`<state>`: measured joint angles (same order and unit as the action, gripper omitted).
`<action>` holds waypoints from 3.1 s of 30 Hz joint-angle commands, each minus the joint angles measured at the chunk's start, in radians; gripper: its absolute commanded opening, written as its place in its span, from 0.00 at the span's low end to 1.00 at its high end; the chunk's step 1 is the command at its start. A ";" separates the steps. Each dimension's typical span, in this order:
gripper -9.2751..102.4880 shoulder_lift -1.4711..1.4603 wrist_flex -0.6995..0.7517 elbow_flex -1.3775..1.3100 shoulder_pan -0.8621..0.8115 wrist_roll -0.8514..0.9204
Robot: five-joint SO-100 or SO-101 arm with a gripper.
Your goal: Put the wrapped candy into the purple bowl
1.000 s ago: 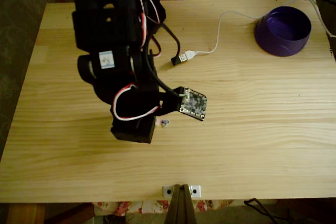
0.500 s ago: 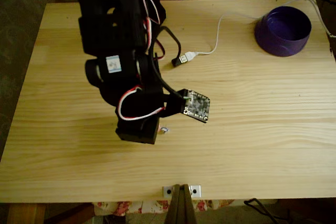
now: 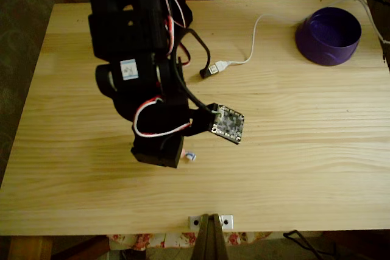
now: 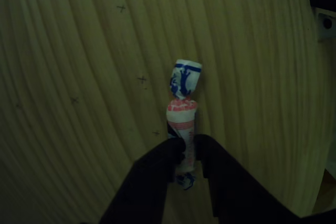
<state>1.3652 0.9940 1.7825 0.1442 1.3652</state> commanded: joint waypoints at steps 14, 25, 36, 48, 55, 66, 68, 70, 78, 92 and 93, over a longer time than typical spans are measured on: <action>0.24 0.080 -0.032 0.067 -0.006 -0.003; 0.10 0.091 0.044 0.005 -0.006 -0.064; 0.10 0.359 0.132 -0.018 0.072 -0.571; 0.10 0.689 0.195 -0.052 0.308 -1.000; 0.09 0.804 0.195 -0.095 0.518 -1.155; 0.09 0.657 0.106 -0.219 0.847 -1.246; 0.09 0.607 0.098 -0.230 0.874 -1.255; 0.09 0.557 0.098 -0.238 0.907 -1.269; 0.09 0.402 0.094 -0.249 1.037 -1.236; 0.09 0.072 0.206 -0.611 1.220 -1.184; 0.09 0.060 0.206 -0.621 1.232 -1.184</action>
<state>1.4220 1.1965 1.2916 1.3422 0.1718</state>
